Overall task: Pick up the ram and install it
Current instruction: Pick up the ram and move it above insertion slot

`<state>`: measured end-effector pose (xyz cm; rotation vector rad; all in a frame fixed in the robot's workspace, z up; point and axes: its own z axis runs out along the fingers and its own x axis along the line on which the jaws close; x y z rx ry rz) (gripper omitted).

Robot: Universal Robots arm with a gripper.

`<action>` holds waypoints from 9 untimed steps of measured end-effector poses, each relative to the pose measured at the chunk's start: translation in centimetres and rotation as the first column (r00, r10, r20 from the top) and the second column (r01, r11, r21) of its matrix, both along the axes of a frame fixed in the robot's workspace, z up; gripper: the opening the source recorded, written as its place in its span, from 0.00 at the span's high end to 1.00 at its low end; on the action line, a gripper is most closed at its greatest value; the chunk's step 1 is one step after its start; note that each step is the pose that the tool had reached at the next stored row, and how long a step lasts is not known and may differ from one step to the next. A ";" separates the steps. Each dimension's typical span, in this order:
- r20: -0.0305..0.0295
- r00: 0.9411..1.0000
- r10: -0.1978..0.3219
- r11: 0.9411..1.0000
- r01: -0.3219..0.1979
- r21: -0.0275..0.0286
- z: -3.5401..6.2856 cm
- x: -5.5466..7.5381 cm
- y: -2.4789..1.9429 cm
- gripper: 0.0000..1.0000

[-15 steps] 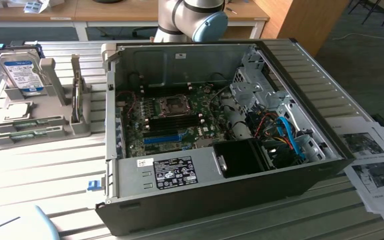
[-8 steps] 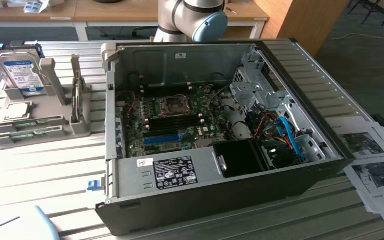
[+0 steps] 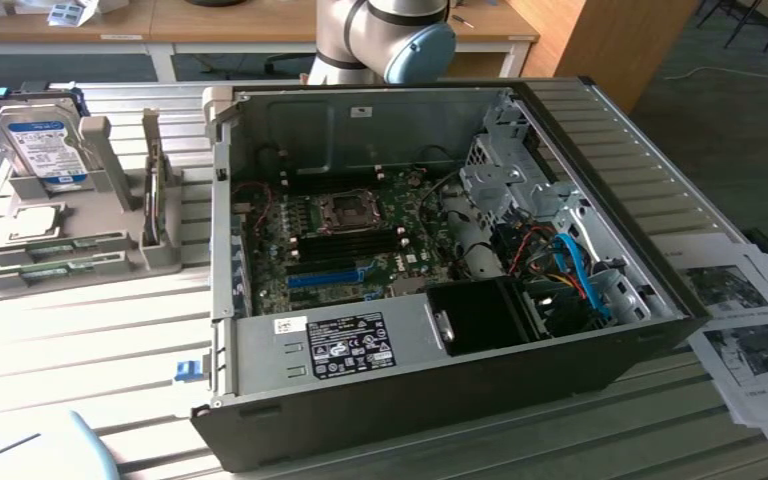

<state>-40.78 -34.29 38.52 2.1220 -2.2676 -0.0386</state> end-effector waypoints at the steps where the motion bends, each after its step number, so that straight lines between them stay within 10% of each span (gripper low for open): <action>1: 0.000 1.000 0.008 1.000 -0.008 0.000 0.00 0.0 0.00 0.91; 9: 0.000 1.000 0.017 1.000 -0.017 0.000 0.00 0.0 0.00 0.91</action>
